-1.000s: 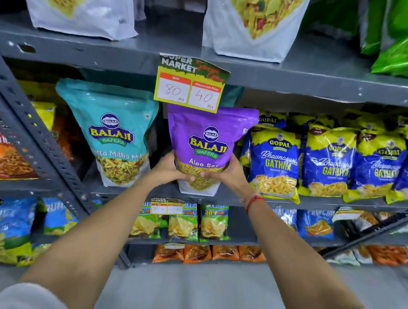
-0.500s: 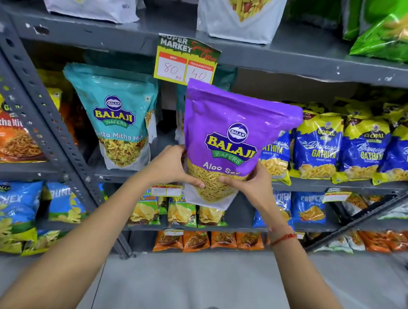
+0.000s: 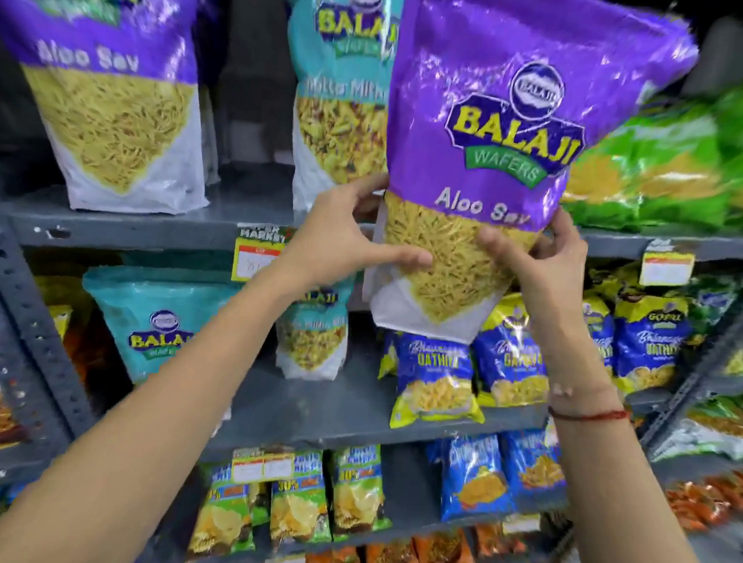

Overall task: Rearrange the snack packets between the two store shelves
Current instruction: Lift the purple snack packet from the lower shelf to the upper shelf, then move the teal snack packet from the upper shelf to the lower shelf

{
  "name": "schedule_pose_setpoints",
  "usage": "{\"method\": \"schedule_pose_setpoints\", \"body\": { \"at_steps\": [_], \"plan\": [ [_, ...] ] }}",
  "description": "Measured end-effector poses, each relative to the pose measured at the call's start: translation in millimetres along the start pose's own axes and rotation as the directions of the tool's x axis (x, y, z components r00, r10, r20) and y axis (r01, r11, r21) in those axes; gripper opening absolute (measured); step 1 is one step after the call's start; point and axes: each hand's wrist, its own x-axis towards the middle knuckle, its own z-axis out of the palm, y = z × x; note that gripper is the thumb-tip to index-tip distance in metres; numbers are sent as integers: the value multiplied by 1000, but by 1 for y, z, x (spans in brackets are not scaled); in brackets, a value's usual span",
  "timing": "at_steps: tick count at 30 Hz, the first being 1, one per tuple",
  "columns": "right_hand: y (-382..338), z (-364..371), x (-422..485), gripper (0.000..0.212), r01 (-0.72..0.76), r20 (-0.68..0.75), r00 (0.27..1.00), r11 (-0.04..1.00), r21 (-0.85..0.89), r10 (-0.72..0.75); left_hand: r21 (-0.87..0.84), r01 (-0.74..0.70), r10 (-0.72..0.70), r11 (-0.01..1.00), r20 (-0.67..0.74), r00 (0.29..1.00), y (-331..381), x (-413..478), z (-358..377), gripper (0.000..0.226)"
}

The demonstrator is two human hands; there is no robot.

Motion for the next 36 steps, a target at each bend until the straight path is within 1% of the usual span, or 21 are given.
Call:
{"method": "schedule_pose_setpoints", "body": {
  "at_steps": [3, 6, 8, 10, 12, 13, 15, 17, 19, 21, 23, 25, 26, 27, 28, 30, 31, 32, 33, 35, 36],
  "plan": [
    [-19, -7, 35, 55, 30, 6, 1000, 999, -39, -30, 25, -42, 43, 999, -14, 999, 15, 35, 2, 75],
    [-29, -14, 73, 53, 45, 39, 998, 996, -81, -42, 27, -58, 60, 998, -68, 996, 17, 70, 12, 70],
    [-27, -17, 94, 56, 46, 48, 998, 994, -94, -42, 19, -50, 52, 999, -114, 992, 13, 88, 22, 72],
    [-20, -20, 111, 64, 20, 38, 999, 994, -103, -16, 11, -30, 32, 999, -135, 990, 7, 102, 34, 71],
    [-9, -24, 125, 80, -13, 35, 999, 993, -116, 17, -18, -13, 10, 1000, -159, 987, 2, 112, 44, 75],
    [-5, -26, 131, 84, -21, 40, 999, 992, -121, 27, -31, -11, 6, 999, -165, 986, 2, 117, 48, 76],
    [2, -30, 141, 80, -34, 49, 998, 991, -127, 40, -30, -7, 2, 1000, -187, 982, 3, 124, 56, 71],
    [9, -33, 150, 67, -36, 65, 997, 990, -135, 45, -8, -7, 5, 1000, -219, 976, 3, 129, 61, 70],
    [16, -34, 156, 56, -22, 80, 996, 990, -139, 34, 14, -17, 20, 1000, -271, 962, 1, 132, 65, 71],
    [21, -33, 159, 54, -15, 77, 997, 991, -131, 26, 39, -25, 37, 999, -343, 939, -3, 134, 69, 74],
    [27, -32, 157, 55, -25, 49, 998, 995, -93, 30, 69, -20, 45, 997, -391, 919, -5, 134, 72, 80],
    [33, -30, 152, 71, -16, -3, 1000, 996, -87, 15, 81, -31, 62, 996, -407, 911, -7, 131, 74, 83],
    [34, -27, 147, 80, 3, -34, 999, 994, -109, -6, 89, -41, 74, 995, -403, 912, -7, 128, 73, 82],
    [34, -25, 140, 84, 35, -83, 995, 989, -142, -47, 101, -58, 94, 993, -406, 909, -6, 123, 71, 79],
    [32, -21, 131, 82, 81, -153, 982, 979, -185, -110, 110, -87, 126, 990, -421, 898, -5, 118, 67, 73],
    [27, -9, 115, 71, 204, -286, 916, 940, -274, -282, 144, -178, 227, 973, -500, 836, 2, 107, 54, 58],
    [23, 0, 106, 65, 273, -303, 881, 914, -300, -363, 166, -230, 283, 959, -551, 785, 7, 102, 44, 50],
    [20, 12, 99, 60, 330, -281, 863, 889, -318, -420, 186, -269, 326, 945, -598, 732, 10, 98, 33, 45],
    [18, 25, 93, 56, 363, -233, 864, 873, -325, -446, 212, -286, 354, 935, -640, 682, 12, 95, 21, 43],
    [18, 54, 84, 55, 363, -89, 911, 886, -289, -403, 267, -249, 364, 931, -714, 598, 9, 95, -4, 45],
    [19, 69, 81, 61, 343, 0, 934, 897, -278, -357, 255, -204, 326, 945, -749, 577, 6, 95, -15, 49]
  ]
}}
